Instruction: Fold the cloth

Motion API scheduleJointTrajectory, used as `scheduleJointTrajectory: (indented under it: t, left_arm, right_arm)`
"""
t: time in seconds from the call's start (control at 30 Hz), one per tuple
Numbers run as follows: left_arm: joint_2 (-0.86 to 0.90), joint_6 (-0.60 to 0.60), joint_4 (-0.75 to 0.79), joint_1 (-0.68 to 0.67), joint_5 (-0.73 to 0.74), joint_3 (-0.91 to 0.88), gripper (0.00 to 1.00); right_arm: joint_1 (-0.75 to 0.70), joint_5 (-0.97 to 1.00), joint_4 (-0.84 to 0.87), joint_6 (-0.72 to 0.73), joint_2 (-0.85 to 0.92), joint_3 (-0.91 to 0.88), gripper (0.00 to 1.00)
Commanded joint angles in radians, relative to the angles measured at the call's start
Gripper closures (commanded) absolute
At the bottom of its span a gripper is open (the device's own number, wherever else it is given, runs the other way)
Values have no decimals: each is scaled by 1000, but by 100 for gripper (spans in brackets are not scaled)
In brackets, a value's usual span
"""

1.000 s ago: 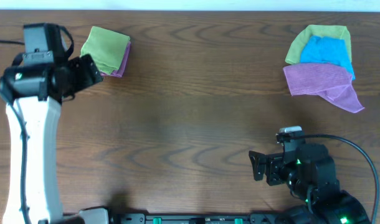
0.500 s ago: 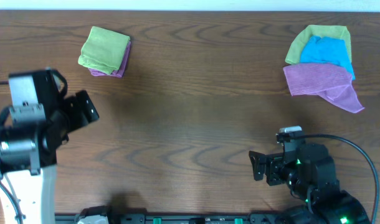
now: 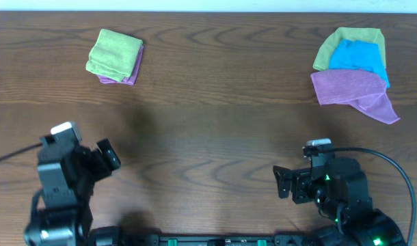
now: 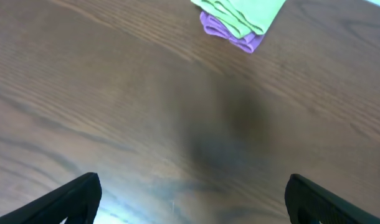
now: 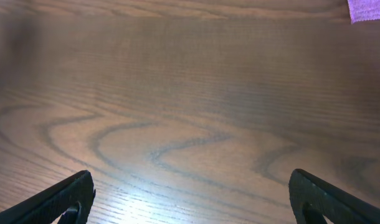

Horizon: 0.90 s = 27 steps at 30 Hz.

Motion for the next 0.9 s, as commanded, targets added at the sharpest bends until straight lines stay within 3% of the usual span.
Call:
scheduleJointTrajectory:
  t: [0.0,0.47,0.87]
  left_arm:
    - [-94,47,39,-17,5,-92,5]
    - [-426,106,79,-97,-3,-385,5]
    - [-568,131,70,-97,-6,-486,5]
  right_arm:
    - [-11,11,-1,13,-3,-1,1]
    - [-11,11,-1,13,-3,-1,1]
    - [-11,11,-1,13,-3,-1,1]
